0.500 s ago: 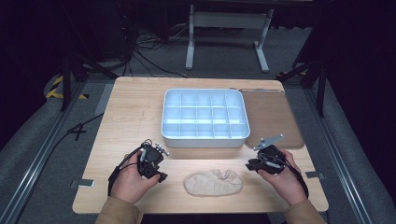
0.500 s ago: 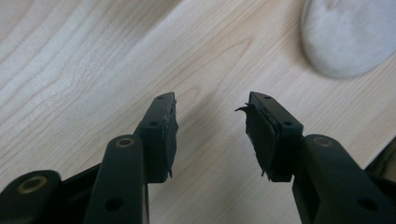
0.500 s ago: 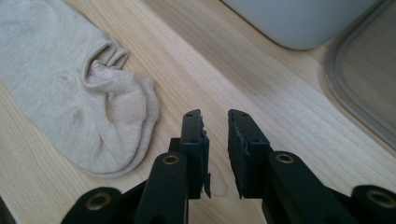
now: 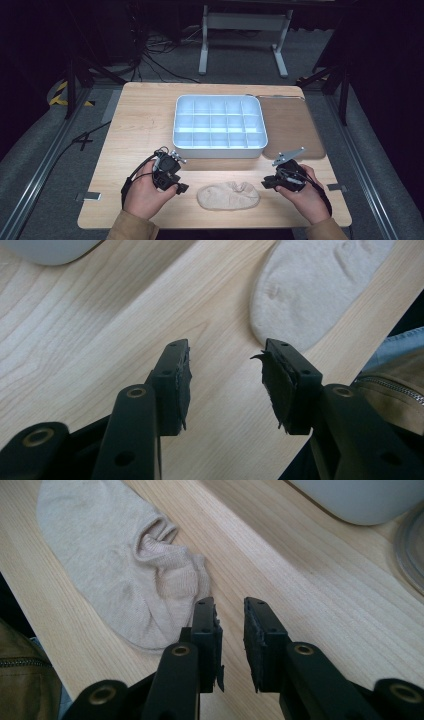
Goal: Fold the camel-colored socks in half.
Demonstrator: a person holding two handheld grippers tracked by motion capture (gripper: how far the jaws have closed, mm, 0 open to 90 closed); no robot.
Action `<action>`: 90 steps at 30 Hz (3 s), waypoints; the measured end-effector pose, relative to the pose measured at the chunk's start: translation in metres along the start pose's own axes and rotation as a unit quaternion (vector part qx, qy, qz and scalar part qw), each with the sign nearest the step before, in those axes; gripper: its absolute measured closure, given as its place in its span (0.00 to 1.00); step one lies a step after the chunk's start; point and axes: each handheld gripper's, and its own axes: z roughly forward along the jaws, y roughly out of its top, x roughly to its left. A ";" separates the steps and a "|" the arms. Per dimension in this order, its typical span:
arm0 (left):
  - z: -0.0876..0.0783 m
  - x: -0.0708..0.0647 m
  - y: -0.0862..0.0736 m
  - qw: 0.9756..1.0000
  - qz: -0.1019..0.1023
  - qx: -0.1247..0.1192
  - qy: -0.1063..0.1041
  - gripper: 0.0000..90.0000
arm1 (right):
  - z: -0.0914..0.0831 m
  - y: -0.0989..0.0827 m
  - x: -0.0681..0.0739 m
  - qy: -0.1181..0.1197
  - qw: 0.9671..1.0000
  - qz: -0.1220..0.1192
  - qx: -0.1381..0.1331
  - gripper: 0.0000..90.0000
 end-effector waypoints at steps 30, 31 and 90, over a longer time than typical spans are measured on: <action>0.025 -0.026 0.002 1.000 0.026 0.007 -0.008 0.58 | 0.035 0.010 0.045 0.052 0.994 -0.058 0.076 1.00; 0.027 -0.025 0.002 1.000 0.026 0.010 -0.012 0.58 | 0.041 0.008 0.043 0.040 0.993 -0.052 0.095 1.00; 0.041 -0.023 0.005 1.000 -0.001 0.000 -0.002 0.95 | 0.033 0.002 0.046 0.021 0.999 -0.045 0.002 0.98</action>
